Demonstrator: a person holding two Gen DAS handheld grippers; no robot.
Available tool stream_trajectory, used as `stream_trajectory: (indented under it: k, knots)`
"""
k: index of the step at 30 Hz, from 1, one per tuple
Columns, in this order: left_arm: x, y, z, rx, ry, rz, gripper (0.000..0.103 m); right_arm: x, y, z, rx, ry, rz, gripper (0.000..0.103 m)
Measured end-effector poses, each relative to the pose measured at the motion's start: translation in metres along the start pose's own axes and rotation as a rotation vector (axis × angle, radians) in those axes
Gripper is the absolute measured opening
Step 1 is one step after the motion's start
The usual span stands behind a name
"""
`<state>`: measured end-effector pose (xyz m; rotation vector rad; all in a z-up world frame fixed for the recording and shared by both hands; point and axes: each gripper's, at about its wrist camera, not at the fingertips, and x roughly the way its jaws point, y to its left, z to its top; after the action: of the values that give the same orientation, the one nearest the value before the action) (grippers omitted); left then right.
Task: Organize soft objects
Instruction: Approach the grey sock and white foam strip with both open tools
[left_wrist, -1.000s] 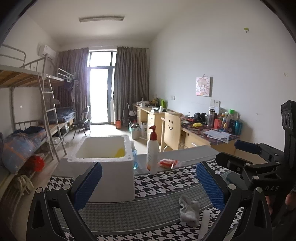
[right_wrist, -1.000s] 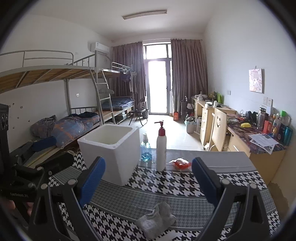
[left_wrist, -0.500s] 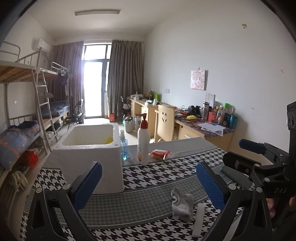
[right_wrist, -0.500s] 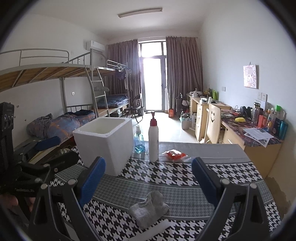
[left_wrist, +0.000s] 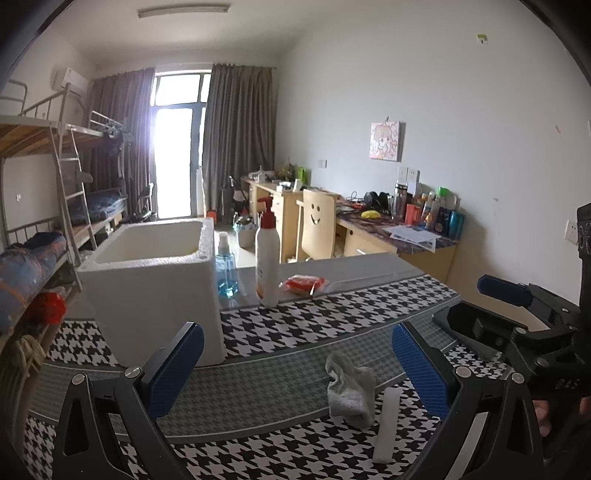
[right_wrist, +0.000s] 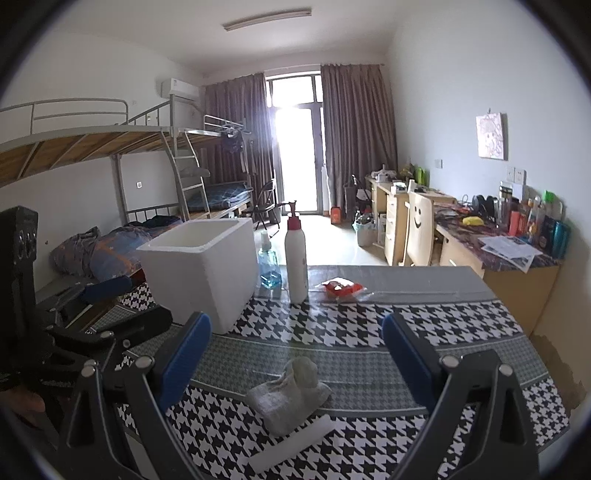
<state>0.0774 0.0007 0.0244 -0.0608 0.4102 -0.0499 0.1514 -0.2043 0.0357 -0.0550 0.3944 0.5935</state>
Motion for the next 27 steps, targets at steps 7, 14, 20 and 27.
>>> stream_trajectory:
  k: [7,14,20,27]
  knots:
    - [0.01,-0.001,-0.003,-0.003,0.037,-0.014,0.102,0.001,-0.003,-0.011,-0.003,0.025,-0.023,0.096]
    - [0.02,-0.001,-0.008,-0.01,0.067,-0.008,0.102,0.008,-0.01,-0.019,0.027,0.06,-0.045,0.096]
    - [0.027,-0.005,-0.012,0.003,0.085,-0.007,0.102,0.007,-0.014,-0.027,0.041,0.075,-0.056,0.096]
    - [0.034,-0.009,-0.015,0.011,0.103,-0.025,0.102,0.008,-0.015,-0.036,0.04,0.1,-0.086,0.096]
